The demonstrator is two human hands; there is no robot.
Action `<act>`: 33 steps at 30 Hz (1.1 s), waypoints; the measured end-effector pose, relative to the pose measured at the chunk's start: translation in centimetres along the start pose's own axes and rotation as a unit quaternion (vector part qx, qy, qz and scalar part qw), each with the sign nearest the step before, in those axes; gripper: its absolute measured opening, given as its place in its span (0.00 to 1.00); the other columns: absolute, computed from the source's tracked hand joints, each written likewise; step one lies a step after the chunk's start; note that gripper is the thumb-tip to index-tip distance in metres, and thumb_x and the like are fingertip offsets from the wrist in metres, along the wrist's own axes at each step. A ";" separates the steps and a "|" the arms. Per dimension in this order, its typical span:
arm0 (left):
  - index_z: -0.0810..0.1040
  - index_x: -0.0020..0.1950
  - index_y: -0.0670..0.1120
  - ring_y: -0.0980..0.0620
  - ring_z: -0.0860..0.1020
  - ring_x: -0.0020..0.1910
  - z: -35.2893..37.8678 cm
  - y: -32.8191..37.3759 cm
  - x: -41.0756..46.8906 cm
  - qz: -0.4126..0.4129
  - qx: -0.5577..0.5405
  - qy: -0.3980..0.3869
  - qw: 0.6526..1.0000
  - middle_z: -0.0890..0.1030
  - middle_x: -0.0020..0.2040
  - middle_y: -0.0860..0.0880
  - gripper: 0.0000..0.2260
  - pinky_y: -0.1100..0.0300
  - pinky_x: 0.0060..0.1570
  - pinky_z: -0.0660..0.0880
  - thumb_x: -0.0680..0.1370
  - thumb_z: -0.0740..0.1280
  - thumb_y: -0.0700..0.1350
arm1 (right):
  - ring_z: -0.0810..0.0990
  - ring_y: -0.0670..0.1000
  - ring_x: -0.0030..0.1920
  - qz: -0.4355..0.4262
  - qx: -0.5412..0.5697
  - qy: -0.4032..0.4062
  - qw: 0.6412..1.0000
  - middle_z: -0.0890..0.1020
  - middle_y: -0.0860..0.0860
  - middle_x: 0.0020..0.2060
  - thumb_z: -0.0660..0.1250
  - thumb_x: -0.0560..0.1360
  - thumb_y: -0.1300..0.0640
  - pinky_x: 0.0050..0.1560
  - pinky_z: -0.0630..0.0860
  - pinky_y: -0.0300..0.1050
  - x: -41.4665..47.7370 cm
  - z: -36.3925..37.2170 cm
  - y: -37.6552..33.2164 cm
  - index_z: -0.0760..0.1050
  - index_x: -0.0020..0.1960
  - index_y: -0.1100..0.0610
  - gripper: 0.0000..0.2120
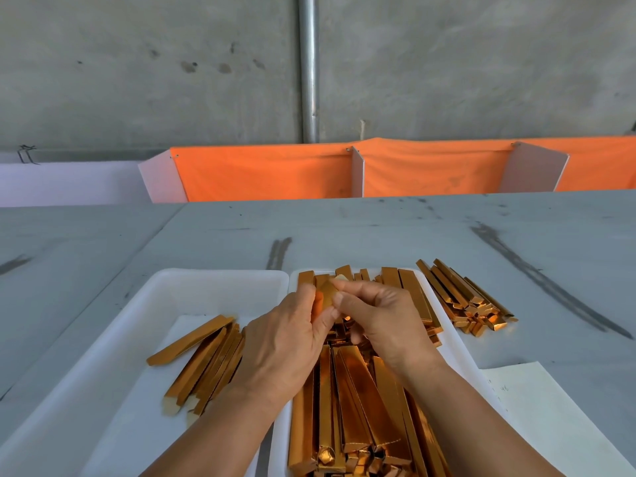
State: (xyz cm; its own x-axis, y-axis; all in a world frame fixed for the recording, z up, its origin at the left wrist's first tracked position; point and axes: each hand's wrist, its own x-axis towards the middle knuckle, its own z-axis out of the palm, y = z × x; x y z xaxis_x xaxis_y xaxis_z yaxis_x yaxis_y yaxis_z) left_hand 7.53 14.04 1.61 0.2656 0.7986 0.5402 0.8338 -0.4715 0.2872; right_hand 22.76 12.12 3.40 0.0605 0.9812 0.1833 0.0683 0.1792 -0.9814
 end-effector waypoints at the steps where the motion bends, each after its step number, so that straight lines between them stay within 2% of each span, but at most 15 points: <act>1: 0.61 0.51 0.55 0.59 0.72 0.29 0.1 0.0 0.0 0.003 0.000 -0.002 1.000 0.69 0.33 0.56 0.20 0.66 0.27 0.65 0.76 0.43 0.69 | 0.73 0.46 0.24 0.000 -0.004 -0.001 1.000 0.86 0.49 0.41 0.69 0.78 0.57 0.30 0.74 0.35 0.0 0.0 0.0 0.83 0.54 0.48 0.08; 5: 0.63 0.59 0.55 0.59 0.73 0.31 0.2 0.1 -0.1 0.015 -0.006 0.002 1.000 0.67 0.34 0.59 0.23 0.70 0.27 0.63 0.76 0.43 0.68 | 0.73 0.47 0.25 -0.002 -0.009 -0.011 1.000 0.85 0.54 0.38 0.68 0.79 0.57 0.30 0.73 0.36 0.0 -0.1 0.1 0.84 0.54 0.51 0.07; 11: 0.61 0.53 0.57 0.62 0.70 0.28 -0.1 0.3 -0.1 0.020 -0.029 0.014 0.999 0.67 0.31 0.59 0.20 0.70 0.25 0.59 0.75 0.43 0.70 | 0.73 0.49 0.25 -0.007 0.024 0.003 1.000 0.83 0.53 0.36 0.64 0.81 0.58 0.29 0.75 0.38 0.1 -0.2 -0.2 0.83 0.53 0.47 0.10; 15: 0.61 0.54 0.57 0.63 0.70 0.29 0.0 0.2 -0.1 0.016 -0.031 0.013 0.999 0.67 0.32 0.59 0.19 0.71 0.26 0.60 0.75 0.45 0.69 | 0.74 0.45 0.23 -0.014 -0.010 0.006 1.000 0.84 0.50 0.34 0.64 0.81 0.61 0.26 0.72 0.36 -0.2 0.0 -0.3 0.83 0.50 0.44 0.14; 19: 0.60 0.54 0.57 0.63 0.69 0.28 0.1 0.0 -0.1 0.015 -0.029 0.010 0.999 0.66 0.32 0.60 0.17 0.71 0.26 0.60 0.76 0.46 0.68 | 0.74 0.44 0.24 -0.007 -0.018 -0.001 1.000 0.83 0.51 0.34 0.63 0.81 0.61 0.25 0.71 0.36 -0.3 0.1 -0.3 0.83 0.53 0.49 0.12; 24: 0.61 0.53 0.57 0.63 0.69 0.27 0.1 0.1 -0.1 0.017 -0.019 0.012 1.000 0.65 0.31 0.61 0.16 0.71 0.25 0.59 0.76 0.48 0.67 | 0.74 0.41 0.23 -0.011 -0.016 0.013 1.000 0.83 0.49 0.31 0.64 0.81 0.60 0.24 0.71 0.35 -0.4 0.2 -0.4 0.82 0.51 0.47 0.11; 29: 0.63 0.56 0.55 0.59 0.69 0.27 -0.1 0.3 -0.2 0.026 -0.003 0.012 1.000 0.68 0.35 0.59 0.17 0.72 0.26 0.59 0.77 0.49 0.66 | 0.76 0.40 0.25 -0.013 -0.017 0.010 1.000 0.82 0.49 0.31 0.65 0.81 0.60 0.25 0.71 0.34 -0.3 0.2 -0.4 0.82 0.52 0.50 0.08; 33: 0.65 0.58 0.54 0.59 0.70 0.29 -0.2 0.3 -0.2 0.028 0.007 0.009 1.000 0.68 0.37 0.59 0.21 0.72 0.26 0.59 0.77 0.47 0.66 | 0.77 0.39 0.25 -0.019 -0.026 0.002 0.999 0.83 0.50 0.31 0.64 0.81 0.61 0.28 0.71 0.29 -0.3 0.2 -0.3 0.82 0.51 0.52 0.08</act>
State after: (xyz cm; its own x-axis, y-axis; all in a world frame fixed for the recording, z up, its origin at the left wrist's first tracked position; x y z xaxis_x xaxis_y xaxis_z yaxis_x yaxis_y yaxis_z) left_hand 7.67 13.65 1.75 0.3044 0.7641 0.5688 0.8246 -0.5103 0.2443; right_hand 22.56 11.81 3.61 0.0600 0.9734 0.2213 0.1220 0.2128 -0.9694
